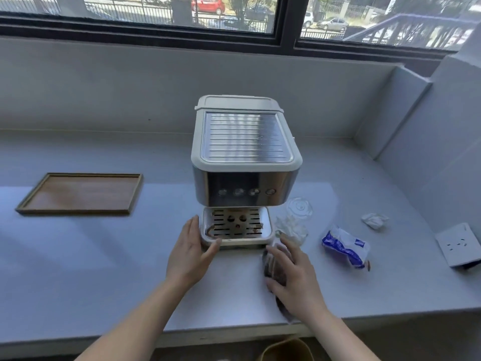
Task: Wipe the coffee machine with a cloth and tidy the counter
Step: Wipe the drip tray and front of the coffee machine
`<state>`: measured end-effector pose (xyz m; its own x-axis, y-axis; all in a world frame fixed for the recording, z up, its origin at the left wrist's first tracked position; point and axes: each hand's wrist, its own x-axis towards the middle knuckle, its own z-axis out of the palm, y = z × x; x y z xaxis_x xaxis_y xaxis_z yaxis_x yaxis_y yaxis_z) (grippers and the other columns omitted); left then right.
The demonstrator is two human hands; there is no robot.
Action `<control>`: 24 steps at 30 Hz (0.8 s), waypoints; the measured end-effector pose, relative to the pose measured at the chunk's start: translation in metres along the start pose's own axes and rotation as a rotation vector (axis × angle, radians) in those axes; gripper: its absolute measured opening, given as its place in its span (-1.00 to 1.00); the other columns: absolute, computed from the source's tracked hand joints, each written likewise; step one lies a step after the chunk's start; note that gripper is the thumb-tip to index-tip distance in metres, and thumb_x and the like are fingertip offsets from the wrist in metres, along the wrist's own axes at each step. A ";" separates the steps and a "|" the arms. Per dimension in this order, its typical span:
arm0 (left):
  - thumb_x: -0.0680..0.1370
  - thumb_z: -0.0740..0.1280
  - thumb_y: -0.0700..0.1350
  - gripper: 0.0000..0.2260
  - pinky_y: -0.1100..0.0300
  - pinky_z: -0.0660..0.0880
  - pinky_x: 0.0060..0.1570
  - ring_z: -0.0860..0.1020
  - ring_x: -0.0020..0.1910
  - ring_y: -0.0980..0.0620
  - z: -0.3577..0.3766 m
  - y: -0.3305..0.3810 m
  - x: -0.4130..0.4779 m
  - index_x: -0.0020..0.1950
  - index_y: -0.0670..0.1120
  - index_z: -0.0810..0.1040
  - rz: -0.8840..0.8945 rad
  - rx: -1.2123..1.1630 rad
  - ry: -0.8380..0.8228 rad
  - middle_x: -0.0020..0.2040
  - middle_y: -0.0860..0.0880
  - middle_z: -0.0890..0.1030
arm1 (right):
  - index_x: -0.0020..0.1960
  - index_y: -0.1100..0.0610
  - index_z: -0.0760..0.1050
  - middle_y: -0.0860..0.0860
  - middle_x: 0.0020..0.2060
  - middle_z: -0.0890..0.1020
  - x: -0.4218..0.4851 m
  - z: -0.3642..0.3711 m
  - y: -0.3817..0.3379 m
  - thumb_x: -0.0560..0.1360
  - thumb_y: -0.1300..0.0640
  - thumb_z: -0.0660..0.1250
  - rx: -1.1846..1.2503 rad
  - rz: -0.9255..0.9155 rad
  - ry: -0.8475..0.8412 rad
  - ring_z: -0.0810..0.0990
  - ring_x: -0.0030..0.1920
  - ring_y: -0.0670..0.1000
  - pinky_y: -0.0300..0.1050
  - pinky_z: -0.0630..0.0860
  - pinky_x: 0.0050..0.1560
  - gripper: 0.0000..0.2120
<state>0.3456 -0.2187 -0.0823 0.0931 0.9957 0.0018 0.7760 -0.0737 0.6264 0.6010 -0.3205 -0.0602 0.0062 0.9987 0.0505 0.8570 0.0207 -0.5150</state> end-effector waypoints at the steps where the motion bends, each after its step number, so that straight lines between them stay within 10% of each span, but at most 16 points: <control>1: 0.53 0.17 0.33 -0.22 -0.04 0.24 0.50 0.14 0.56 0.03 0.004 -0.002 0.000 0.60 -0.07 0.05 0.003 -0.001 0.008 0.59 -0.01 0.17 | 0.48 -0.23 0.32 -0.12 0.57 0.16 -0.003 0.004 0.002 0.40 -0.19 0.44 -0.060 -0.024 -0.015 0.16 0.51 -0.01 0.01 0.22 0.48 -0.32; 5: 0.47 0.00 0.45 -0.15 -0.01 0.16 0.53 0.12 0.57 0.03 0.016 -0.010 -0.001 0.60 -0.06 0.03 0.042 0.062 0.032 0.59 -0.02 0.18 | 0.48 -0.18 0.36 -0.05 0.52 0.31 -0.012 0.015 0.007 0.28 -0.29 0.47 -0.070 -0.047 0.021 0.30 0.42 0.06 0.01 0.27 0.36 -0.20; 12: 0.48 -0.06 0.45 -0.18 0.01 0.15 0.53 0.12 0.57 0.03 0.019 -0.012 0.000 0.61 -0.02 0.02 0.054 0.054 0.059 0.59 -0.02 0.19 | 0.21 -0.03 0.62 -0.13 0.03 0.64 0.008 0.010 0.009 0.33 0.24 0.58 0.098 -0.024 0.304 0.62 -0.01 -0.08 -0.08 0.60 -0.01 -0.52; 18: 0.51 -0.07 0.42 -0.26 -0.03 0.26 0.48 0.15 0.55 0.07 0.021 -0.012 -0.001 0.60 0.06 0.02 0.037 0.037 0.086 0.57 0.06 0.23 | 0.22 -0.02 0.58 -0.16 0.12 0.59 0.048 0.012 -0.004 0.37 0.28 0.55 0.282 -0.103 0.439 0.59 0.14 -0.09 -0.29 0.48 0.15 -0.53; 24: 0.49 -0.11 0.43 -0.24 -0.03 0.26 0.47 0.17 0.54 0.06 0.024 -0.012 -0.001 0.60 0.07 0.00 0.041 0.064 0.111 0.57 0.07 0.23 | 0.19 0.01 0.61 -0.12 0.16 0.60 0.064 0.016 0.007 0.38 0.23 0.53 0.000 -0.199 0.379 0.55 0.03 0.09 -0.08 0.52 0.08 -0.59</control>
<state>0.3514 -0.2200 -0.1084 0.0586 0.9917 0.1143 0.8114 -0.1140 0.5732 0.5994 -0.2560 -0.0747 0.0300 0.8875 0.4598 0.8604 0.2112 -0.4638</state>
